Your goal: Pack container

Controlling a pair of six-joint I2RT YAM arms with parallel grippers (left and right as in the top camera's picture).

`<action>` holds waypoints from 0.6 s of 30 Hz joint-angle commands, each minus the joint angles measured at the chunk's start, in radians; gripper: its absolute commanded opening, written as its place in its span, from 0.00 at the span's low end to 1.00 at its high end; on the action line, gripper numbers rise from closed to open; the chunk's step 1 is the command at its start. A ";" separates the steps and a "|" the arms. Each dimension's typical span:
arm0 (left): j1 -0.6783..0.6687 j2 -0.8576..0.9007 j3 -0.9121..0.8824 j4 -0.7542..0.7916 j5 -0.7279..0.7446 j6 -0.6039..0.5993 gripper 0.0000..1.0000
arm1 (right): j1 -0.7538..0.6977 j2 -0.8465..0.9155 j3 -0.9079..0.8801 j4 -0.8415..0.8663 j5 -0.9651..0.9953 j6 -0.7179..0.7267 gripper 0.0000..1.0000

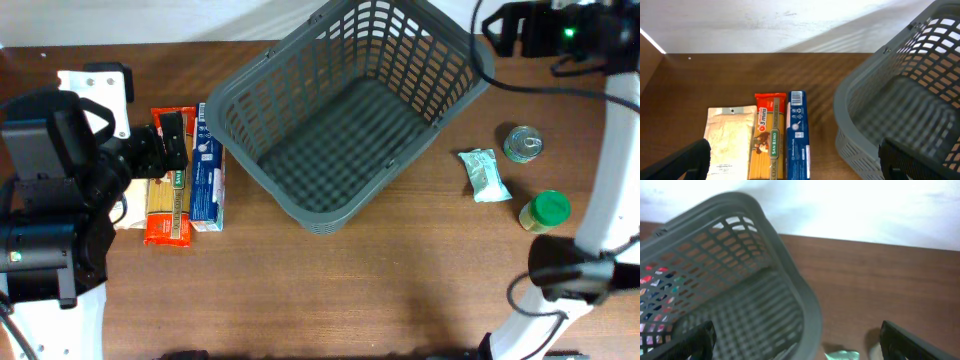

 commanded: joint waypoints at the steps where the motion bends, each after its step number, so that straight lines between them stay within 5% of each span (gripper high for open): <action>1: 0.002 0.005 0.017 -0.001 -0.011 0.012 0.99 | 0.018 0.064 0.013 0.020 -0.071 -0.027 0.99; 18: 0.002 0.005 0.017 -0.001 -0.011 0.012 0.99 | 0.078 0.223 0.013 0.093 -0.058 -0.065 0.97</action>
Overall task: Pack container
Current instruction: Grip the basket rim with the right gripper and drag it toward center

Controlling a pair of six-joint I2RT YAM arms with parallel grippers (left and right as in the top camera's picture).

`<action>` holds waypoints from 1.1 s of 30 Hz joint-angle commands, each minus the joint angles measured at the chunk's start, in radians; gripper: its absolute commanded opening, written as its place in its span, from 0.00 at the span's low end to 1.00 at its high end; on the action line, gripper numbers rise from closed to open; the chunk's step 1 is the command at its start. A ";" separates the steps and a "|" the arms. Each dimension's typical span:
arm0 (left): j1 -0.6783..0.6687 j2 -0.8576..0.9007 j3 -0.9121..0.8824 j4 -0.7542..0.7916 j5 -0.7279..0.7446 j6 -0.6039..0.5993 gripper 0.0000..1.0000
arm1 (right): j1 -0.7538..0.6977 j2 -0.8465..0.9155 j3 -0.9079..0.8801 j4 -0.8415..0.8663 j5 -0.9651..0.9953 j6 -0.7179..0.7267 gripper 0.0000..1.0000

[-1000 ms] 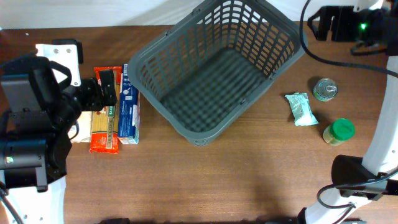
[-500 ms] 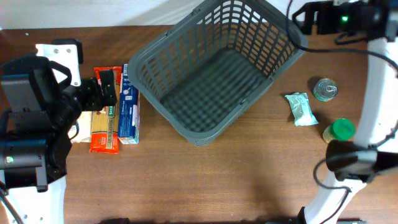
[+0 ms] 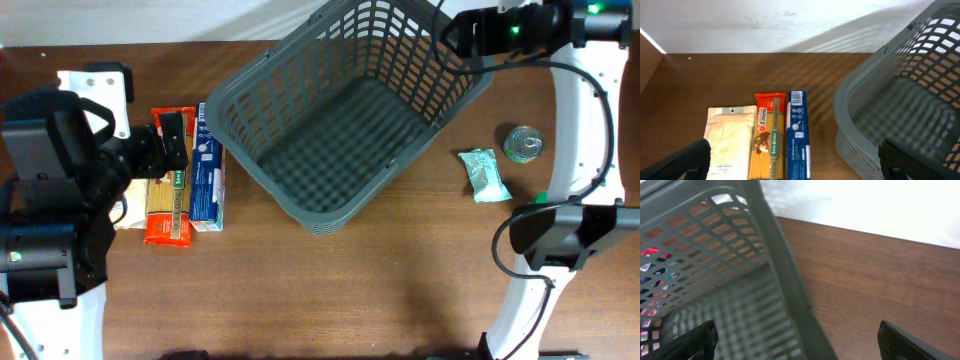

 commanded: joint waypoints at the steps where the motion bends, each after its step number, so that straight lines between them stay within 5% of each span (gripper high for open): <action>1: 0.002 0.005 0.017 -0.001 -0.011 0.012 0.99 | 0.019 0.042 0.013 0.005 -0.010 -0.018 0.96; 11: 0.002 0.005 0.017 -0.001 -0.011 0.012 0.99 | 0.026 0.084 0.013 0.003 0.014 -0.017 0.80; 23: 0.002 0.005 0.017 -0.001 -0.011 0.012 0.99 | 0.025 0.089 0.013 -0.039 0.071 -0.010 0.46; 26: 0.002 0.005 0.017 -0.001 -0.011 0.012 0.99 | 0.023 0.087 0.013 -0.070 0.078 -0.010 0.29; 33: 0.002 0.005 0.017 -0.001 -0.011 0.012 0.99 | 0.023 0.076 0.013 -0.142 0.113 -0.010 0.21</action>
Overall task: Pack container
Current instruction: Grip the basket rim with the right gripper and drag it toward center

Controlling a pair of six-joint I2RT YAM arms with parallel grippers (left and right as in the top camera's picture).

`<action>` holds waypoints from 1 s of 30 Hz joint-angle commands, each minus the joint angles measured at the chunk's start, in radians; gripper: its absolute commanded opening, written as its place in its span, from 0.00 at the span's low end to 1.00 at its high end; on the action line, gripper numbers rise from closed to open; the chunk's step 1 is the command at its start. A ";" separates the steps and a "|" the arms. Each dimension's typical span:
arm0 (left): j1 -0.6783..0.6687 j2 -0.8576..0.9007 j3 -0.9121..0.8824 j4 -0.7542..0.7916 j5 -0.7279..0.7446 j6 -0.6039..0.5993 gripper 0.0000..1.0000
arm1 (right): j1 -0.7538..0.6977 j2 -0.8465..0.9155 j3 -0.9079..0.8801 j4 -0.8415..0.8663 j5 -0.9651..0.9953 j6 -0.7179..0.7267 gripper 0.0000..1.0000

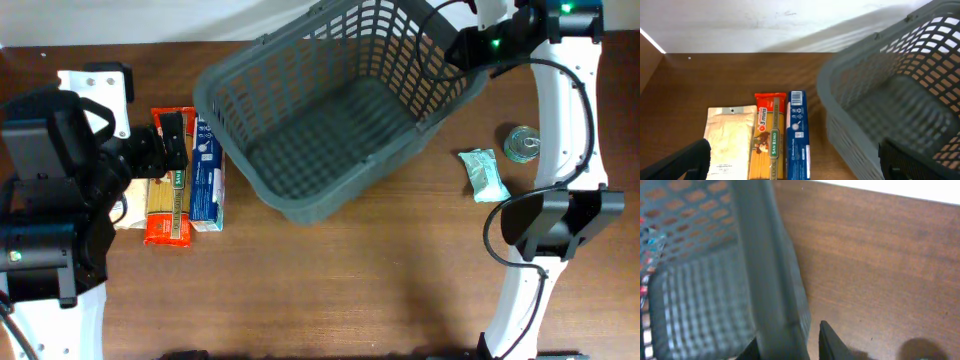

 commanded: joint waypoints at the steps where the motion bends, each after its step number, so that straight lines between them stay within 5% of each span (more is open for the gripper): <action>1: 0.002 0.004 0.016 -0.001 -0.011 0.012 0.99 | 0.003 -0.002 0.001 -0.030 0.073 0.022 0.20; 30: 0.002 0.004 0.016 -0.001 -0.011 0.012 0.99 | -0.045 -0.197 0.002 -0.318 0.151 0.124 0.19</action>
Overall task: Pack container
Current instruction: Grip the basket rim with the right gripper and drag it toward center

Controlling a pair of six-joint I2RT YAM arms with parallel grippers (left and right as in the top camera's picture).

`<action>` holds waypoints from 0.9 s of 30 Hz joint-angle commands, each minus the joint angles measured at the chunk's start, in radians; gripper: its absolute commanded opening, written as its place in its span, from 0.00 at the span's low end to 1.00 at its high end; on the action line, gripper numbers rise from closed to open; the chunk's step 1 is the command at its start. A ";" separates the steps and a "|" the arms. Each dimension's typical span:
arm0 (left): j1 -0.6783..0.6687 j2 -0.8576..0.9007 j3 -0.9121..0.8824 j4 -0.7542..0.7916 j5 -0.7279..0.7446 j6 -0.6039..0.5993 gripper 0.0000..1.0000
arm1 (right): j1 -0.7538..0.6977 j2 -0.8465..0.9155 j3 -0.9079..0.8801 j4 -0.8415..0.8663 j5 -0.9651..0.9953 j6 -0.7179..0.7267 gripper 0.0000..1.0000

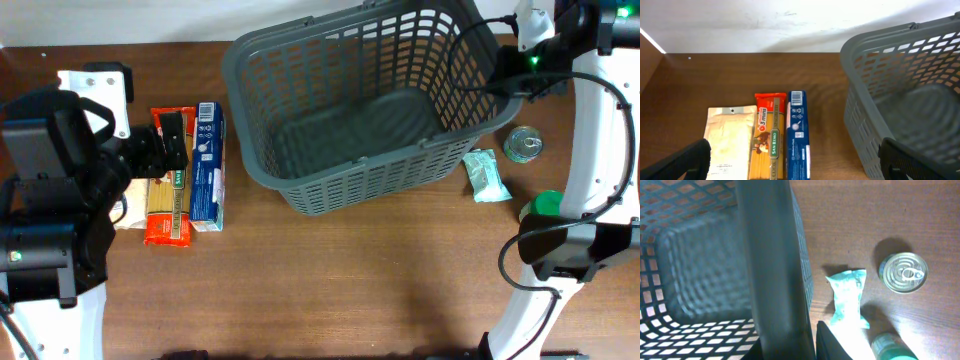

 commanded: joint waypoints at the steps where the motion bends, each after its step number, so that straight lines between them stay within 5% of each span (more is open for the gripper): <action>1: 0.002 0.004 0.016 -0.001 -0.011 0.012 0.99 | 0.018 -0.047 0.004 -0.017 0.004 0.008 0.19; 12: 0.002 0.004 0.016 -0.001 -0.011 0.012 0.99 | 0.134 -0.047 -0.057 -0.027 0.005 0.040 0.19; 27: 0.002 0.004 0.016 -0.001 -0.011 0.012 0.99 | 0.151 -0.047 -0.161 -0.019 0.090 0.280 0.16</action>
